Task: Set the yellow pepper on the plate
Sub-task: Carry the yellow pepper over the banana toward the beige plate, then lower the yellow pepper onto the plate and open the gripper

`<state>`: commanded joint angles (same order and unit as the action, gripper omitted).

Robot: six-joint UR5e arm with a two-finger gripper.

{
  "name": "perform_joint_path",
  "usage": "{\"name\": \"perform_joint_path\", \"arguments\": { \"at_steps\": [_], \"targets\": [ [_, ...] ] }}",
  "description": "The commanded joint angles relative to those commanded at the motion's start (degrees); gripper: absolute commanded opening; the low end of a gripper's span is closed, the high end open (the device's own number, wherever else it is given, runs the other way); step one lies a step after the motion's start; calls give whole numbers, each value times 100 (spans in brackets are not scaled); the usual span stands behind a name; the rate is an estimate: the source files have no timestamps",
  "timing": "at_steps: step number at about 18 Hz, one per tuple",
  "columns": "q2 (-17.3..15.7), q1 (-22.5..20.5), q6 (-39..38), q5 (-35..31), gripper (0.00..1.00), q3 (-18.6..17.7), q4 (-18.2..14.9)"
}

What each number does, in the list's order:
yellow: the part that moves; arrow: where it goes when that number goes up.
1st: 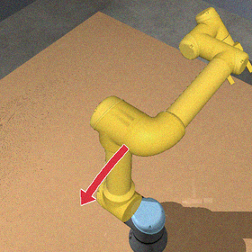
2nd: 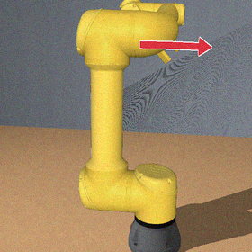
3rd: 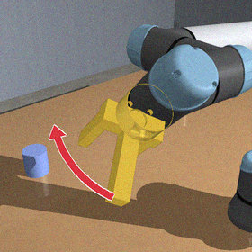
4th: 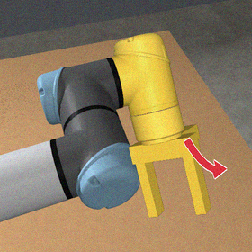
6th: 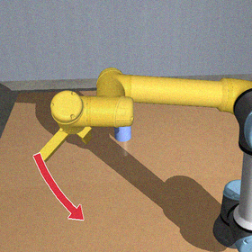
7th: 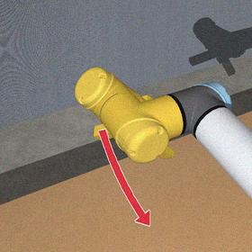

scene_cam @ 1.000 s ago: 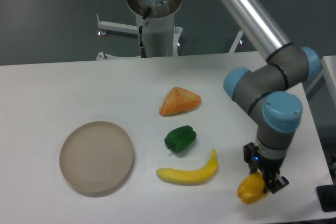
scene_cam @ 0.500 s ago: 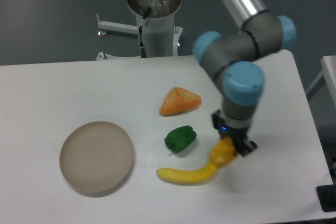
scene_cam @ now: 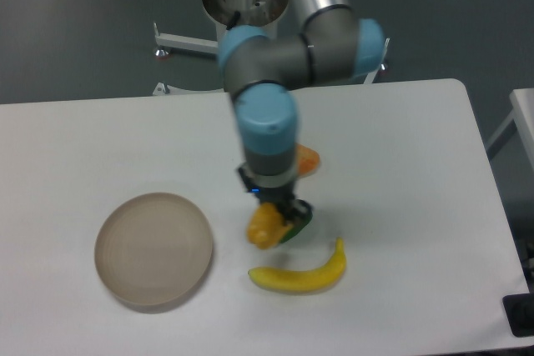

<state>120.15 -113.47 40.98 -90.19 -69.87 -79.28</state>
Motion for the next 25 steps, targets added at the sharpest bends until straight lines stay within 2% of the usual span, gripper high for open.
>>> {"name": "perform_joint_path", "arguments": {
  "at_steps": [2,10,16,25],
  "targets": [
    [17,132,-387,238,52,-96,53],
    [369,730,-1250,248,52,-185,220],
    [510,862,-1320,204,52,-220,255],
    [536,915,-1320,169,52,-299,255]
  ]
}}
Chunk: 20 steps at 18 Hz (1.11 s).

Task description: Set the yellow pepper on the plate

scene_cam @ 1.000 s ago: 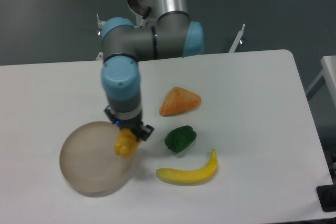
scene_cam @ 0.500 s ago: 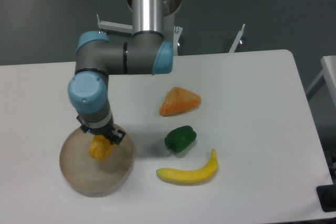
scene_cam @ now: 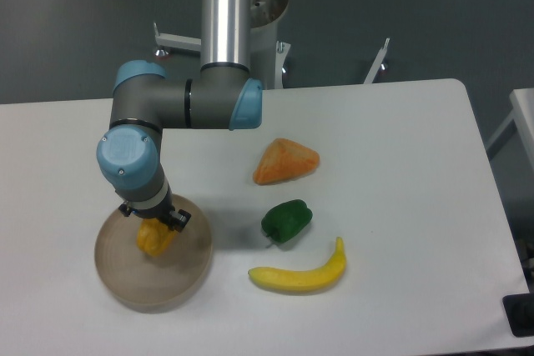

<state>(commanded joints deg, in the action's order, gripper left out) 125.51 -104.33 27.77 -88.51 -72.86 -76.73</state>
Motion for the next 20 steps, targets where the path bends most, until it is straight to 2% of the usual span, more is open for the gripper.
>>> {"name": "perform_joint_path", "arguments": {
  "at_steps": [6,9,10,12,13,15,20],
  "targets": [
    [61,9,17,0,53,0,18],
    [70,9,35,0,58,9,9],
    [70,9,35,0,61,9,9],
    [70,0,61,-9,86,18,44],
    [62,0,70,0,95,61,27],
    [27,0,70,0,100,70,9],
    [-61,-26,88,-9,100,123,0]
  ]
}}
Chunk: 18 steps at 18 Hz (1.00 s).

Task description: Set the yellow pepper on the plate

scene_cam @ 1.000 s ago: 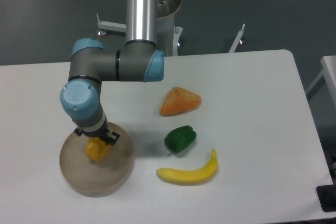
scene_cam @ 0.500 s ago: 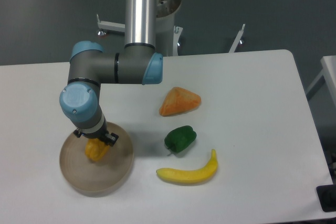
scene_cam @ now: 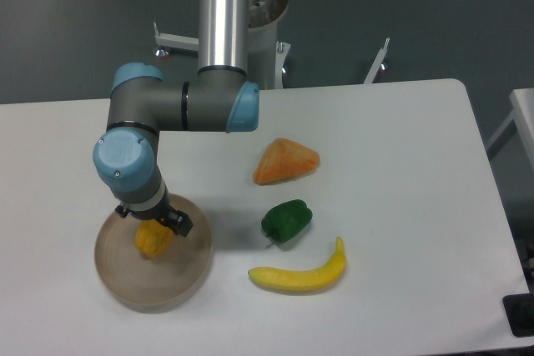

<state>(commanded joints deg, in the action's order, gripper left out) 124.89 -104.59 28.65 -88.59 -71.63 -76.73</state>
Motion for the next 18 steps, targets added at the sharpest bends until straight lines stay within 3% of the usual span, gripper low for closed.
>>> {"name": "perform_joint_path", "arguments": {
  "at_steps": [4,11,18],
  "targets": [
    [-175,-342,210,0,100,44,-35],
    [-404,-1291,1694,-88,100,62,-35],
    [-387,-2029,2996,-308,100,211,35]
  ]
}}
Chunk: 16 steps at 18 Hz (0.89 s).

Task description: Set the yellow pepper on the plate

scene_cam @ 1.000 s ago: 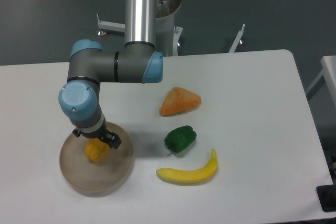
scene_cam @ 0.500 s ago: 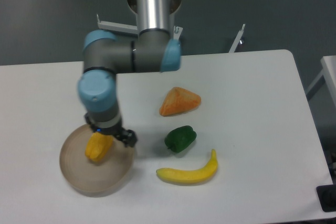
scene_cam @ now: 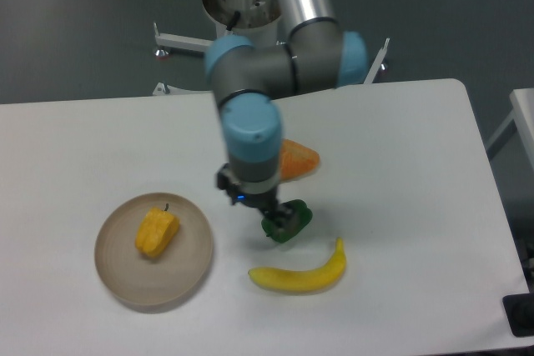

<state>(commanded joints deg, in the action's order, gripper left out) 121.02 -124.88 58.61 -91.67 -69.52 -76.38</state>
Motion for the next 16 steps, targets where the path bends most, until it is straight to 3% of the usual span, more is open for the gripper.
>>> {"name": "perform_joint_path", "arguments": {
  "at_steps": [7,16],
  "targets": [
    [105,-633,844,0,100,105,211],
    [158,-740,1056,0,100,88,431]
  ]
}}
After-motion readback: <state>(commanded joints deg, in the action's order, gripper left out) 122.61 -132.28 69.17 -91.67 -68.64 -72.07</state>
